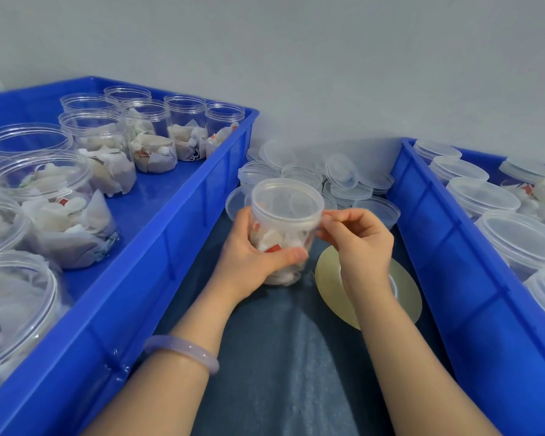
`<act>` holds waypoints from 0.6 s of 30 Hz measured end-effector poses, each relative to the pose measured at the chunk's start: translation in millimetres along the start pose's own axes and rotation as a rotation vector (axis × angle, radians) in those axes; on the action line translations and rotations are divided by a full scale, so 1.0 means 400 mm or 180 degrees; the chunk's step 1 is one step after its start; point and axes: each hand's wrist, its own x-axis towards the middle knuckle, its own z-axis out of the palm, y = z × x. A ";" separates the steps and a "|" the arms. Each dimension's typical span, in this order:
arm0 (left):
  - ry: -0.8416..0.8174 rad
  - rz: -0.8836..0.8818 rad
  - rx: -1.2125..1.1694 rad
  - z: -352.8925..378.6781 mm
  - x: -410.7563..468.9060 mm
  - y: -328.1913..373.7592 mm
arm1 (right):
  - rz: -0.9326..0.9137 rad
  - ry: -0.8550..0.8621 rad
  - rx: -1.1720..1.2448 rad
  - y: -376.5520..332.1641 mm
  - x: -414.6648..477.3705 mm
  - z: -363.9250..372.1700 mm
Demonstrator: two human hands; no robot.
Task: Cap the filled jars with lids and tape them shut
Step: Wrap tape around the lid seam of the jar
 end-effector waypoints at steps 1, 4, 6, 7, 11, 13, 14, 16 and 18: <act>-0.0120 0.0015 -0.0010 0.005 -0.008 0.000 | 0.0071 0.0103 0.0024 0.006 0.004 -0.004; -0.0219 0.0005 -0.0067 0.018 -0.020 0.002 | 0.0086 -0.0093 -0.0088 0.014 0.015 -0.017; -0.0164 -0.0064 -0.0216 0.017 -0.014 0.007 | 0.0066 -0.0300 -0.0003 0.013 0.024 -0.021; -0.0152 -0.0082 -0.0267 0.015 -0.011 0.011 | 0.0101 -0.0439 0.0135 0.012 0.027 -0.023; -0.0194 -0.0103 -0.0366 0.012 -0.006 0.013 | 0.0028 -0.1142 0.0257 0.016 0.030 -0.027; -0.0252 -0.0094 -0.0370 0.013 -0.006 0.011 | 0.0007 -0.1208 0.0184 0.022 0.025 -0.020; -0.0299 -0.0079 -0.0363 0.013 -0.005 0.010 | 0.0013 -0.1154 0.0185 0.025 0.022 -0.016; -0.0366 -0.0043 -0.0350 0.013 -0.005 0.008 | 0.0062 -0.1063 0.0235 0.029 0.019 -0.013; -0.0371 -0.0021 -0.0339 0.014 -0.006 0.006 | 0.0102 -0.1087 0.0329 0.031 0.020 -0.016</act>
